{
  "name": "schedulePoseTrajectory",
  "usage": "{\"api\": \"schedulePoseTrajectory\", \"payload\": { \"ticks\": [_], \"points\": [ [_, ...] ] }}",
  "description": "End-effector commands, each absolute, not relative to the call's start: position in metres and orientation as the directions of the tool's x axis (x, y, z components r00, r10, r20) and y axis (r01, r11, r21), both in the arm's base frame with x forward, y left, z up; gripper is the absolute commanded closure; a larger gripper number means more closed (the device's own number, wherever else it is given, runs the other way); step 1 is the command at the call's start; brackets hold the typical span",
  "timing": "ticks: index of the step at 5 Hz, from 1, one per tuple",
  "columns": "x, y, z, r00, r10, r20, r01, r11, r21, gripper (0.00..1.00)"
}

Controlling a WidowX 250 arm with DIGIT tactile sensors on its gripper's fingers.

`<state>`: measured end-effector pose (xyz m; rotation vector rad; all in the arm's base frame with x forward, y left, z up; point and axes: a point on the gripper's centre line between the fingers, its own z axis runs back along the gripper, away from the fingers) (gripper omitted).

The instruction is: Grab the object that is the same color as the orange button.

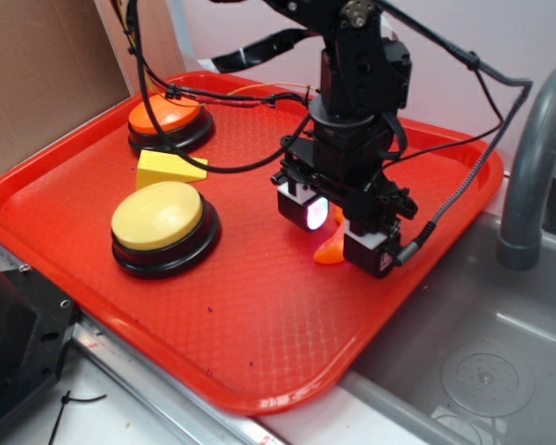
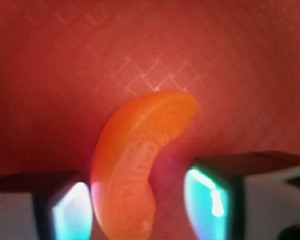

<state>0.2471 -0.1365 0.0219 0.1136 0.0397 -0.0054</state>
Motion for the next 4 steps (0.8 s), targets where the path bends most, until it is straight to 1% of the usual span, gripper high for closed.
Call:
{"api": "schedulePoseTrajectory", "payload": {
  "ticks": [1, 2, 3, 4],
  "points": [
    [0.26, -0.124, 0.02, 0.999, 0.008, -0.039, -0.005, 0.997, 0.079, 1.0],
    [0.265, -0.12, 0.013, 0.999, 0.001, -0.046, 0.003, 0.996, 0.084, 1.0],
    [0.269, -0.116, 0.011, 0.999, -0.005, -0.055, 0.009, 0.997, 0.072, 1.0],
    [0.268, -0.11, 0.038, 0.998, 0.057, -0.03, -0.054, 0.996, 0.068, 1.0]
  ]
}}
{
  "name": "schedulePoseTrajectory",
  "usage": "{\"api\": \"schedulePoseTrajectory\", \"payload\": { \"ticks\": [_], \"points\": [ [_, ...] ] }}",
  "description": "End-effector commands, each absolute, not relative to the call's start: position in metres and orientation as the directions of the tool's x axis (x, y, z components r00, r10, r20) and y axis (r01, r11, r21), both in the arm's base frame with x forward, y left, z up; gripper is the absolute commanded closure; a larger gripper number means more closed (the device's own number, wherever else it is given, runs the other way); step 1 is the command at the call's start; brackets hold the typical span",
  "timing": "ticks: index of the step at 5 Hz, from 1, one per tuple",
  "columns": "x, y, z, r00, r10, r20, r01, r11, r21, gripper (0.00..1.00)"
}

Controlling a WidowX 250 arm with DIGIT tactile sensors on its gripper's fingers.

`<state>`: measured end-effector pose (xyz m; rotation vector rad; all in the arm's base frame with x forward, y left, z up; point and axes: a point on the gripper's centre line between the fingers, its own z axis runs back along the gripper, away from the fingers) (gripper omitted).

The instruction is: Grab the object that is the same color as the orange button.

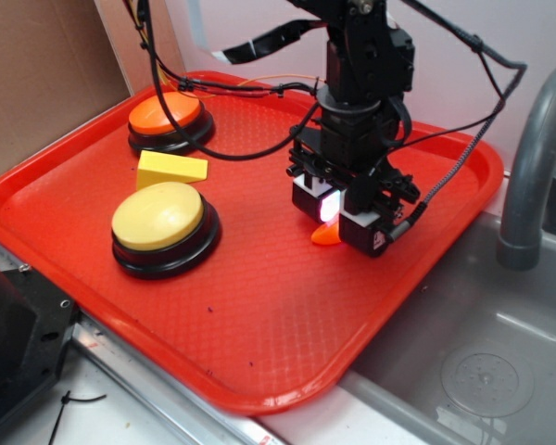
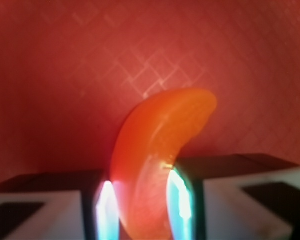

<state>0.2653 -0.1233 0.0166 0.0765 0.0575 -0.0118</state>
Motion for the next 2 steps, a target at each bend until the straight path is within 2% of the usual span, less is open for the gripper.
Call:
{"api": "schedulePoseTrajectory", "payload": {
  "ticks": [1, 2],
  "points": [
    [0.268, -0.1, 0.069, 0.996, 0.085, 0.029, -0.086, 0.995, 0.055, 1.0],
    [0.262, -0.086, 0.11, 0.986, 0.137, 0.093, -0.139, 0.99, 0.021, 1.0]
  ]
}}
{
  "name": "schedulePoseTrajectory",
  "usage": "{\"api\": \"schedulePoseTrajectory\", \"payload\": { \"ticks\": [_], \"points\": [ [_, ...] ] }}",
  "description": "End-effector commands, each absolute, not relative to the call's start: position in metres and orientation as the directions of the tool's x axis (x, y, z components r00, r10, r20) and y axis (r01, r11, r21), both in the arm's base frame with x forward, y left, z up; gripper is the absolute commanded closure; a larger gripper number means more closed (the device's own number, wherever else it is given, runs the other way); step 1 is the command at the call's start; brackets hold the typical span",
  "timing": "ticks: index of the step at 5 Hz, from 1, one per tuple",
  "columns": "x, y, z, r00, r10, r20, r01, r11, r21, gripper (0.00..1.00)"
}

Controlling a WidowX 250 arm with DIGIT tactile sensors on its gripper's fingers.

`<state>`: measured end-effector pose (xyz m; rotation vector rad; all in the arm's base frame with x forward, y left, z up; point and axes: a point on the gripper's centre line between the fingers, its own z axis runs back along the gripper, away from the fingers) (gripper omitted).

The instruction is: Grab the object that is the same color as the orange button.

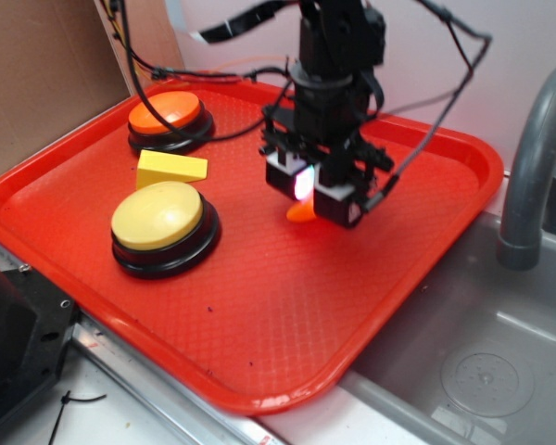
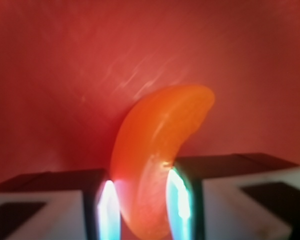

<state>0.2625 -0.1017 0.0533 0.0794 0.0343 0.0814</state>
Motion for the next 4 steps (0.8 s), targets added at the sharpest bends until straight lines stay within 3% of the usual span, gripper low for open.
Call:
{"api": "schedulePoseTrajectory", "payload": {
  "ticks": [1, 2, 3, 4],
  "points": [
    [0.254, -0.077, 0.137, 0.978, 0.163, 0.131, -0.165, 0.986, -0.002, 1.0],
    [0.242, -0.064, 0.165, 0.969, 0.181, 0.167, -0.182, 0.983, -0.01, 1.0],
    [0.224, -0.042, 0.188, 0.961, 0.229, 0.156, -0.224, 0.973, -0.053, 1.0],
    [0.213, -0.032, 0.201, 0.956, 0.249, 0.154, -0.245, 0.968, -0.045, 1.0]
  ]
}}
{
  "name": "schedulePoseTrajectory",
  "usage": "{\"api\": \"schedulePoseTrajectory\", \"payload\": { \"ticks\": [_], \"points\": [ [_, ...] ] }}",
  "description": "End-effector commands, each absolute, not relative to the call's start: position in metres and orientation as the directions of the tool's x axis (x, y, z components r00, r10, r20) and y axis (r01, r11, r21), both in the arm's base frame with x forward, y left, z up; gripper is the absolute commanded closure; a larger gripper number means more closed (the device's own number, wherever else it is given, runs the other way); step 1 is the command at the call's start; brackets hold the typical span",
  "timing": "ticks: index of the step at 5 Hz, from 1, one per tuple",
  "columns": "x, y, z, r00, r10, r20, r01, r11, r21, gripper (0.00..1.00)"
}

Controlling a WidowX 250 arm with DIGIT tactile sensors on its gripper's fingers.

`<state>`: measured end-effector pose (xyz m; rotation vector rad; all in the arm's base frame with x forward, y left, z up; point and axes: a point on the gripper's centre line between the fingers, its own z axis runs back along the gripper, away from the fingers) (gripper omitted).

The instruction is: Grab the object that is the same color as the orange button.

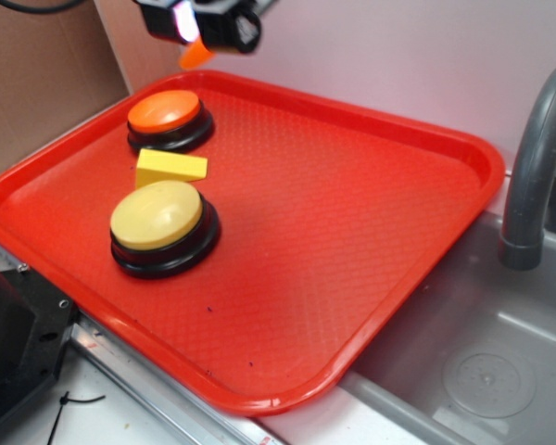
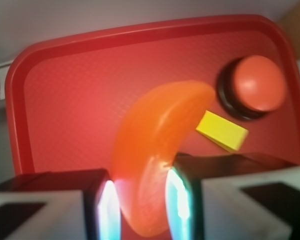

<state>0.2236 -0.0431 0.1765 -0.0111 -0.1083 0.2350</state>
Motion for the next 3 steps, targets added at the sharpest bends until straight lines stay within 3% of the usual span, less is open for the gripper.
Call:
{"api": "schedulePoseTrajectory", "payload": {
  "ticks": [1, 2, 3],
  "points": [
    [0.205, -0.019, 0.202, 0.961, 0.246, 0.122, -0.239, 0.968, -0.07, 1.0],
    [0.205, -0.014, 0.198, 0.968, 0.218, 0.126, -0.218, 0.976, -0.02, 1.0],
    [0.213, -0.005, 0.189, 0.988, 0.141, 0.057, -0.139, 0.99, -0.025, 0.79]
  ]
}}
